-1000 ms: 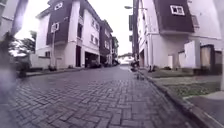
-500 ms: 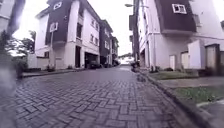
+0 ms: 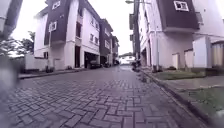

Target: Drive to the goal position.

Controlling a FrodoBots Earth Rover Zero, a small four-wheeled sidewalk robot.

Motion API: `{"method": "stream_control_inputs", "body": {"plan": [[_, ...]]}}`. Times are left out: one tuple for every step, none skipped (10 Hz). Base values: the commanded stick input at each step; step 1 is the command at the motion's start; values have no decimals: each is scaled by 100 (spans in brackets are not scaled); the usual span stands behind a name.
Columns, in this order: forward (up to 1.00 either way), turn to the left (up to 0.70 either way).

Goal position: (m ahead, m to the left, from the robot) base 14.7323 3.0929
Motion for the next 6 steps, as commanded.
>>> {"method": "stream_control_inputs", "body": {"plan": [[70, 0], [70, 0], [70, 0], [70, 0], [70, 0], [70, 0]]}}
